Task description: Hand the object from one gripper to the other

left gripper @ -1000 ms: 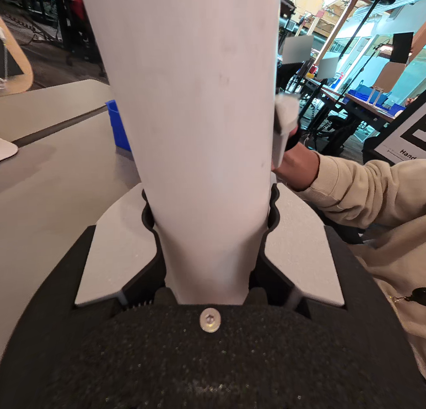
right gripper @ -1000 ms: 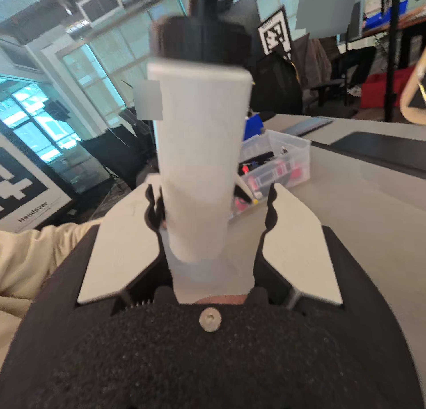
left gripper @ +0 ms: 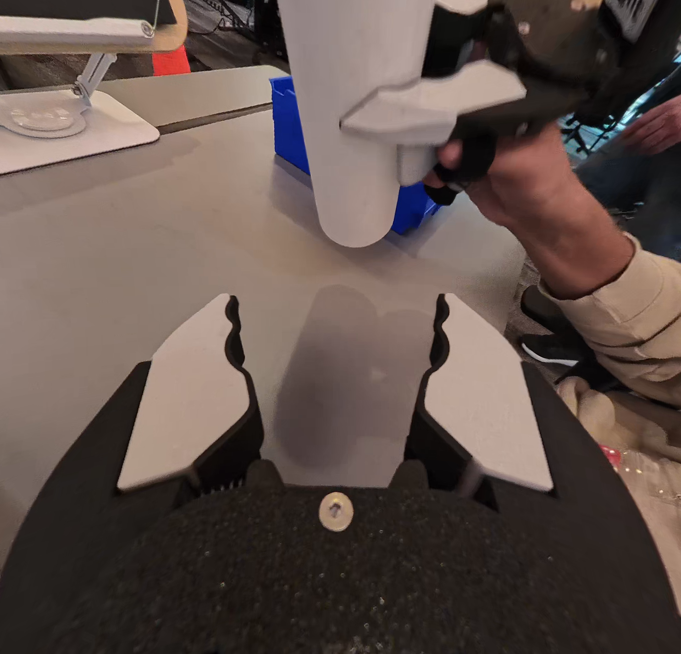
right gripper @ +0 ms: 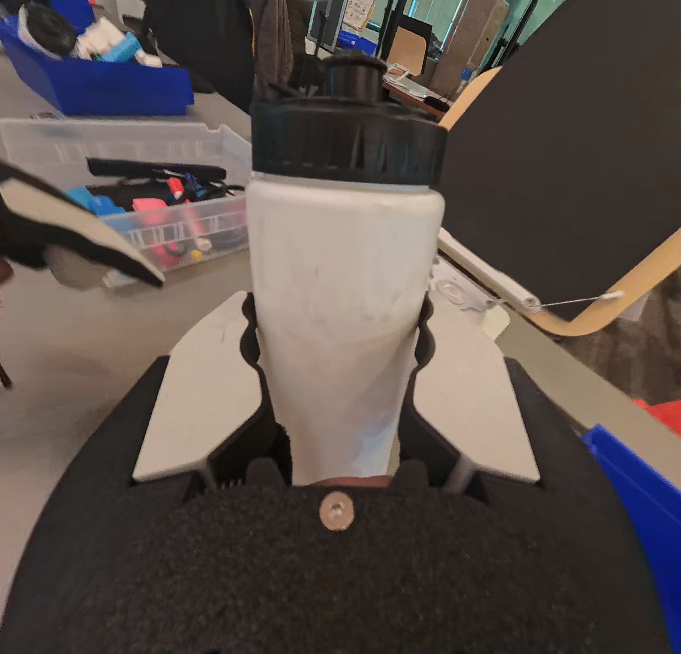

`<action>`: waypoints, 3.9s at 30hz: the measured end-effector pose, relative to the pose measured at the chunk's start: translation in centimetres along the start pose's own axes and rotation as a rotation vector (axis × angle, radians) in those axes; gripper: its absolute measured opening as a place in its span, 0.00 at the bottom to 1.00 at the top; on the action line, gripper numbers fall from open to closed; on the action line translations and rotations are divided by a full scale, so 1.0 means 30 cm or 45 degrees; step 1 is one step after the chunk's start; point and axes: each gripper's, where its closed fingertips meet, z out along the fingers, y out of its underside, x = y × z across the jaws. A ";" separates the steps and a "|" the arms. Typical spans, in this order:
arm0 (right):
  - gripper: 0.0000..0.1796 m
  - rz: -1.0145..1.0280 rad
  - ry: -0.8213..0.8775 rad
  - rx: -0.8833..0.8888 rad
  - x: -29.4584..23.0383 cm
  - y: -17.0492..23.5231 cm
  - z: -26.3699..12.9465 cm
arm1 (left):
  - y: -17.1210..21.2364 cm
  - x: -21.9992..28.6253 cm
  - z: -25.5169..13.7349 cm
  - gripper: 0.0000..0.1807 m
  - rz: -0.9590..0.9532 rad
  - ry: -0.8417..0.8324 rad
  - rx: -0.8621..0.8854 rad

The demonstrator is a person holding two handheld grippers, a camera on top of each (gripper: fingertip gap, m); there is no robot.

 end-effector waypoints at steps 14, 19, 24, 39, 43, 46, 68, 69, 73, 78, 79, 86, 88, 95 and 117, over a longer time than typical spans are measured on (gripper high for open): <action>0.47 -1.087 0.244 -0.068 -0.108 0.049 -0.007 | -0.178 0.049 0.119 0.64 -0.022 0.171 -0.241; 0.47 -1.233 0.232 -0.095 -0.149 0.072 0.013 | -0.090 0.034 0.144 0.55 -0.035 0.206 -0.352; 0.46 -1.116 0.032 -0.079 -0.203 0.104 0.007 | -0.110 -0.002 0.116 0.54 -0.112 0.236 -0.218; 0.45 0.385 -0.676 -0.149 -0.116 0.204 -0.162 | -0.298 -0.137 -0.090 0.52 0.107 0.215 -0.292; 0.50 0.706 -0.877 0.025 -0.136 0.147 -0.158 | -0.315 -0.043 -0.088 0.52 0.205 0.350 -0.391; 0.54 0.669 -1.016 0.087 -0.212 0.120 -0.150 | -0.311 0.053 -0.063 0.52 0.285 0.468 -0.492; 0.42 0.771 -0.882 0.345 -0.098 0.057 -0.139 | -0.246 0.060 -0.039 0.52 0.062 -0.025 0.242; 0.42 0.774 -0.850 0.354 -0.079 0.050 -0.142 | -0.170 0.047 -0.055 0.51 0.020 -0.076 0.276; 0.42 0.732 -0.751 0.355 -0.026 0.020 -0.162 | 0.047 0.027 -0.094 0.51 -0.124 -0.216 0.373; 0.42 0.672 -0.611 0.301 0.051 -0.006 -0.198 | 0.082 0.038 -0.080 0.49 -0.079 -0.220 0.356; 0.42 0.651 -0.569 0.280 0.072 -0.005 -0.208 | 0.091 0.032 -0.073 0.48 -0.056 -0.230 0.329; 0.42 0.642 0.063 -0.063 0.500 0.095 -0.422 | 0.091 0.004 -0.091 0.47 -0.056 -0.296 0.332; 0.42 0.642 0.278 -0.338 0.643 0.233 -0.487 | 0.100 -0.005 -0.088 0.47 -0.051 -0.308 0.308; 0.42 0.833 0.452 -1.003 0.784 0.681 -0.432 | 0.090 0.028 -0.074 0.46 -0.185 -0.162 0.348; 0.37 0.704 0.202 -0.208 0.523 0.351 -0.360 | 0.168 -0.064 -0.068 0.46 -0.145 -0.334 0.162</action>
